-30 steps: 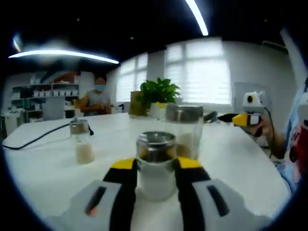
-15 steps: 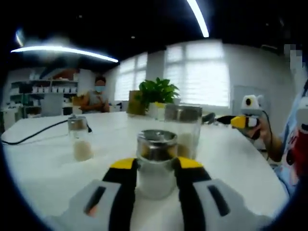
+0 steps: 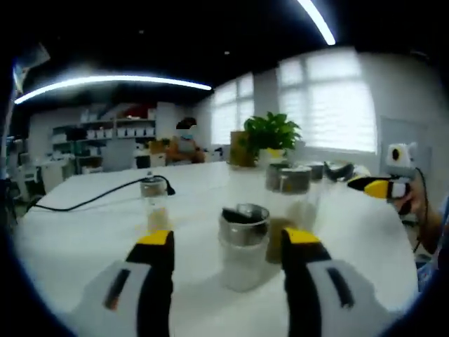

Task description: Rotate the seasoning bottle until the label or dispensing opening points toward the visible target arrow and the bottle remains upright within the marked orientation range

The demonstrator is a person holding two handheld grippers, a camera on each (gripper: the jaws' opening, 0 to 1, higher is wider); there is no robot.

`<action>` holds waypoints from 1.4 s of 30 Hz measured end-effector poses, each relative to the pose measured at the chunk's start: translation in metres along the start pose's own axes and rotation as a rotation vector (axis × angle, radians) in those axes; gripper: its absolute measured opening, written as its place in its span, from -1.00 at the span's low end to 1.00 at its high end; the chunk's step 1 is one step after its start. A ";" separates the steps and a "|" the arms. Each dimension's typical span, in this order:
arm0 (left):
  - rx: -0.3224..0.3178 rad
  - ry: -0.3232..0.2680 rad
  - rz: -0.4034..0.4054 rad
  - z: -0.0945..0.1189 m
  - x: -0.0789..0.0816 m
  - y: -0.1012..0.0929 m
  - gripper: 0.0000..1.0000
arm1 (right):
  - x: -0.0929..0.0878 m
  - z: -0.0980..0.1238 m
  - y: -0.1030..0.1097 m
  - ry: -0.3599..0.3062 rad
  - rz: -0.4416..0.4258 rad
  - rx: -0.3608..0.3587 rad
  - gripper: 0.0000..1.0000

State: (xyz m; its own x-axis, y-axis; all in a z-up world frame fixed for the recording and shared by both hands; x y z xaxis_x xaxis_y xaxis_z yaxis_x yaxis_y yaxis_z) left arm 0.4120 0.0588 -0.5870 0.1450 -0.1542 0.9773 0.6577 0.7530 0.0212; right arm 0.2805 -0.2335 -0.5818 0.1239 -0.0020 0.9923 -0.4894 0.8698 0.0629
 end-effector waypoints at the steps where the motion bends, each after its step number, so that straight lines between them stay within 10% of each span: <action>1: 0.012 -0.009 0.003 -0.001 0.001 -0.001 0.26 | 0.000 0.000 0.000 0.001 -0.002 0.001 -0.37; 16: -0.060 -0.037 -0.003 -0.016 -0.005 -0.017 -0.30 | 0.000 0.007 -0.007 -0.007 0.001 -0.022 -0.37; 28: -0.110 -0.032 -0.022 -0.012 -0.008 -0.008 -0.32 | -0.001 0.005 -0.008 -0.001 -0.011 -0.025 -0.37; 42: -0.379 -0.017 -0.080 -0.019 -0.006 0.008 -0.32 | -0.003 0.002 -0.008 0.006 -0.015 -0.016 -0.37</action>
State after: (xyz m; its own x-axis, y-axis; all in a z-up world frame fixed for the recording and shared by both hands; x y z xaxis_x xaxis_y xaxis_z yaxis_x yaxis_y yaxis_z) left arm 0.4301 0.0537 -0.5967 0.0716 -0.1899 0.9792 0.8936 0.4483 0.0215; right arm 0.2826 -0.2415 -0.5852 0.1357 -0.0121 0.9907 -0.4734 0.8776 0.0756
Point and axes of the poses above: the point that each gripper's makers call its tool centre point, and the gripper's own axes: z roughly backward along the fingers, y roughly to its left, x roughly out of its top, the point moved 9 cm from there along z, roughly backward along the fingers, and after that the axes turned 6 degrees about y, right-handed, at the moved point
